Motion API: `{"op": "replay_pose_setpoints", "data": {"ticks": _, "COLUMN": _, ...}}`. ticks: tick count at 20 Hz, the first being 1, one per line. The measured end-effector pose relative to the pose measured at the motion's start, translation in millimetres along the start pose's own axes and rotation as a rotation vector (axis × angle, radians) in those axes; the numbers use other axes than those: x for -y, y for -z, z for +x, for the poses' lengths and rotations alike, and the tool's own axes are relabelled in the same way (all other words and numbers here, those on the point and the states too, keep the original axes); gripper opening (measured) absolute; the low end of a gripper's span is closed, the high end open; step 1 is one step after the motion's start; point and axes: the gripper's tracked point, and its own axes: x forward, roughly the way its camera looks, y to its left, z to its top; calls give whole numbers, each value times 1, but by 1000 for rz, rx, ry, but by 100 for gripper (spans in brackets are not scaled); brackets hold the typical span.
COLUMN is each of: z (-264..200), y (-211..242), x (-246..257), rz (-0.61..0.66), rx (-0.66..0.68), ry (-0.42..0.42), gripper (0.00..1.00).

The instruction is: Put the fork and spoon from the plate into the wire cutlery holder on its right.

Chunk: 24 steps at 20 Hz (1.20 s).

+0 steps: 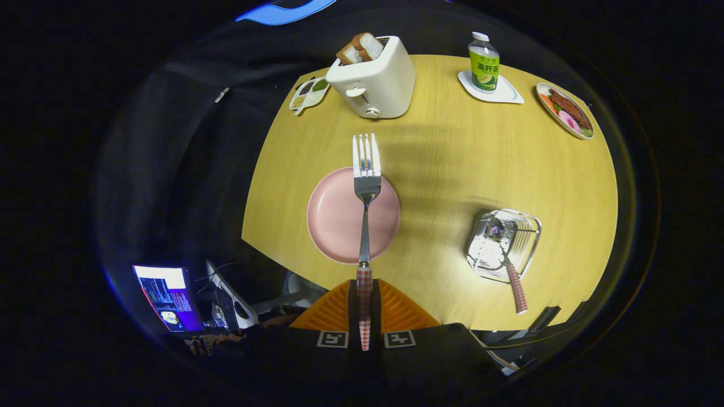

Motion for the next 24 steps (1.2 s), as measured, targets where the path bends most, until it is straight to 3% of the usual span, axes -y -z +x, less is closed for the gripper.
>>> {"op": "replay_pose_setpoints", "data": {"ticks": 5, "z": -36, "y": 16, "x": 55, "rz": 7, "rx": -95, "ry": 79, "gripper": 8}}
{"op": "replay_pose_setpoints", "data": {"ticks": 11, "z": -48, "y": 43, "x": 110, "rz": -10, "rx": -350, "ry": 179, "gripper": 8}}
{"op": "replay_pose_setpoints", "data": {"ticks": 18, "z": -52, "y": 53, "x": 135, "rz": 11, "rx": -641, "ry": 247, "gripper": 8}}
{"op": "replay_pose_setpoints", "data": {"ticks": 24, "z": -27, "y": 47, "x": 144, "rz": 45, "rx": -763, "ry": 279, "gripper": 8}}
